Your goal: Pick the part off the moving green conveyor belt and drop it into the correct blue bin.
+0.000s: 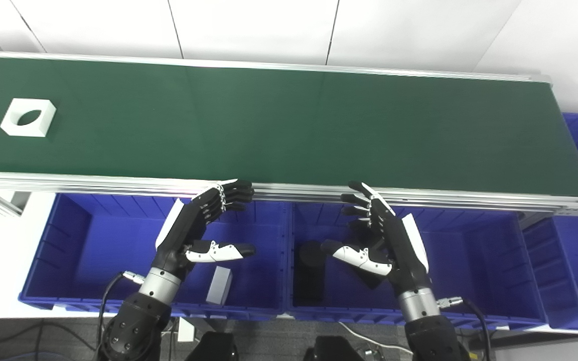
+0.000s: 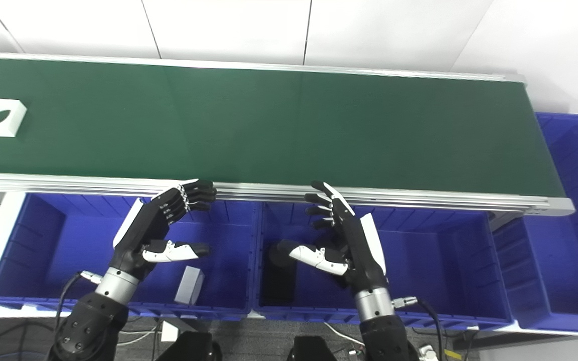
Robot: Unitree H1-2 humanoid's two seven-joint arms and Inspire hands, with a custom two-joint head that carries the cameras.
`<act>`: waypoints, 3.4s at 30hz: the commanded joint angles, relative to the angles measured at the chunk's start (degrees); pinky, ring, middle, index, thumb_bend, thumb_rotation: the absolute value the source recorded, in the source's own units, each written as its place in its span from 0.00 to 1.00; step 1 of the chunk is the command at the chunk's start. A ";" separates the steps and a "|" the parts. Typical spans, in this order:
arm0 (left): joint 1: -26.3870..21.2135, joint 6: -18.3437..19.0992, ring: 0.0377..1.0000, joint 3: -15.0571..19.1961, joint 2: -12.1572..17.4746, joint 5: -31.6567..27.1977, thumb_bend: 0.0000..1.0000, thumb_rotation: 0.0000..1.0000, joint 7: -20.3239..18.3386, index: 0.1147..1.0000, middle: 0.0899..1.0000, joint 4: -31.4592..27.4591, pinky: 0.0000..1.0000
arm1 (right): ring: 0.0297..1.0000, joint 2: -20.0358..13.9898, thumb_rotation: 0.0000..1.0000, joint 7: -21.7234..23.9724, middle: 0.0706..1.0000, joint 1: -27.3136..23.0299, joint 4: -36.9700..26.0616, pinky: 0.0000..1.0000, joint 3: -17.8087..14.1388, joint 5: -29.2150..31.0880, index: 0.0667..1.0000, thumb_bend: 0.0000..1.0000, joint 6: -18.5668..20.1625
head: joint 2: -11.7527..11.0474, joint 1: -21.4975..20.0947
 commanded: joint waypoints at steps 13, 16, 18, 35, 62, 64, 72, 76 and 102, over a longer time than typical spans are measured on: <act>-0.46 -1.64 0.72 -0.08 -0.11 -0.11 0.84 0.30 0.38 0.71 0.72 -1.53 0.70 | 0.71 0.16 0.37 -0.37 0.76 -0.49 -1.16 0.61 0.06 0.21 0.86 0.75 -3.65 | -0.05 0.06; -0.41 -1.17 0.72 -0.01 -0.18 -0.61 0.84 0.30 0.32 0.71 0.72 -1.56 0.70 | 0.71 0.24 0.38 -0.46 0.76 -0.45 -1.04 0.61 0.05 0.33 0.86 0.76 -3.94 | -0.08 0.02; -0.38 -1.03 0.72 0.01 -0.18 -0.54 0.85 0.30 0.36 0.71 0.72 -1.59 0.70 | 0.71 0.28 0.38 -0.41 0.76 -0.43 -1.08 0.61 0.04 0.48 0.86 0.76 -3.84 | -0.08 0.02; -0.17 -3.77 0.72 -0.25 -0.53 0.52 0.84 0.31 0.68 0.71 0.72 0.63 0.70 | 0.71 -0.18 0.37 -0.52 0.76 -0.24 0.29 0.61 -0.04 0.54 0.86 0.76 -4.75 | -4.03 2.09; -1.37 -9.71 0.68 -1.63 -3.24 1.89 0.92 0.24 3.40 0.66 0.68 13.32 0.64 | 0.69 -2.61 0.42 -1.32 0.74 -0.88 16.56 0.56 -1.67 1.76 0.88 0.75 -21.78 | -26.00 16.99; -1.45 -9.71 0.67 -1.33 -3.43 1.39 0.93 0.23 3.14 0.66 0.68 13.32 0.63 | 0.68 -2.54 0.43 -1.40 0.73 -1.04 16.98 0.55 -1.70 1.50 0.87 0.75 -22.03 | -26.34 17.15; -2.86 -9.71 0.67 2.45 -2.94 -2.67 0.95 0.26 -0.76 0.66 0.67 7.48 0.63 | 0.68 -2.47 0.40 -1.48 0.72 -2.06 18.65 0.54 -1.67 1.21 0.87 0.74 -23.12 | -26.90 18.59; -5.92 -9.67 0.71 4.58 -0.56 -1.92 0.93 0.29 -1.06 0.69 0.71 2.08 0.67 | 0.68 -2.40 0.39 -1.54 0.73 -2.51 19.44 0.54 -1.92 1.83 0.87 0.74 -23.87 | -26.72 19.58; -32.19 8.90 0.85 10.28 21.52 16.39 0.83 0.29 0.56 0.83 0.86 3.16 0.78 | 0.69 -2.42 0.41 -1.40 0.73 -4.14 21.44 0.55 -1.61 2.61 0.88 0.74 -25.39 | -26.62 20.32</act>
